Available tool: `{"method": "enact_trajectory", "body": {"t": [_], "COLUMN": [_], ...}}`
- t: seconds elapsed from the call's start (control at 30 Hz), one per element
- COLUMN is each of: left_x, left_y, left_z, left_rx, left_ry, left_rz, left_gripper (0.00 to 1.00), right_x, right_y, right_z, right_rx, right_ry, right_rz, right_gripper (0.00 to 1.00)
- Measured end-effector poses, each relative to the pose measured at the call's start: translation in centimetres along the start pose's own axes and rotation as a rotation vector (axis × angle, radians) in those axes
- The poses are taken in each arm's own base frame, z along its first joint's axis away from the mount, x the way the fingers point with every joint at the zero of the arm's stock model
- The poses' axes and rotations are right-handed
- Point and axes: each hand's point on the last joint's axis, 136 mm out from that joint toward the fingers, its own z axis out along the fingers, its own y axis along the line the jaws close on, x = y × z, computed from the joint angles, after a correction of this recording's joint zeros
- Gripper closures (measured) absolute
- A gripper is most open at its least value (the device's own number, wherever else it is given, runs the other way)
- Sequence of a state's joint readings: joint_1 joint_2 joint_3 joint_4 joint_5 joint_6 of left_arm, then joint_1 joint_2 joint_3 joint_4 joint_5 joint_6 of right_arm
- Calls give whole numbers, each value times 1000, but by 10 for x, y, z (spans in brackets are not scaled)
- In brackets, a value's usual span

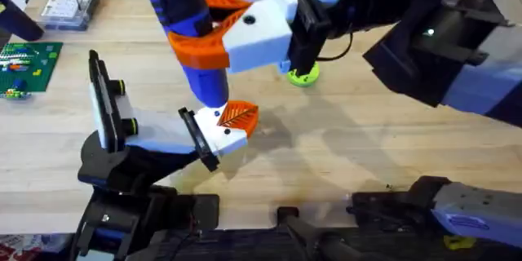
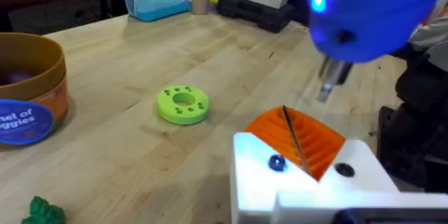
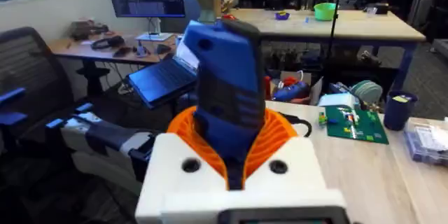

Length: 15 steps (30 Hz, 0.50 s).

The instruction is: Pick up the gripper from the table and insert it into the empty holder that is missing its gripper. Then pick up a screw, insert it into the mounting hole, and use the screwdriver to tighten it. Finally, clean up the table by picking up the vegetable and placing it into the bucket.

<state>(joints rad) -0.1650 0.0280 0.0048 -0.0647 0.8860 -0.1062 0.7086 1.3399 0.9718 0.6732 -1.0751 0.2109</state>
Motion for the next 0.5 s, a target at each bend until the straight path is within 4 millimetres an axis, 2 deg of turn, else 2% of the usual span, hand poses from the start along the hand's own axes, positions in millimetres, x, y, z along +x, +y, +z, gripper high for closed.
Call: {"method": "enact_trajectory", "body": {"t": [0.5], "left_x": [0], "left_y": [3], "left_z": [0], "left_rx": [-19], "left_ry": [-2], "left_rz": [0], "left_gripper": [989], "right_x": [11], "right_y": [3], "right_z": [7], "right_rx": [-23], "right_ry": [12], "right_rz": [-81], "right_gripper": [939]}}
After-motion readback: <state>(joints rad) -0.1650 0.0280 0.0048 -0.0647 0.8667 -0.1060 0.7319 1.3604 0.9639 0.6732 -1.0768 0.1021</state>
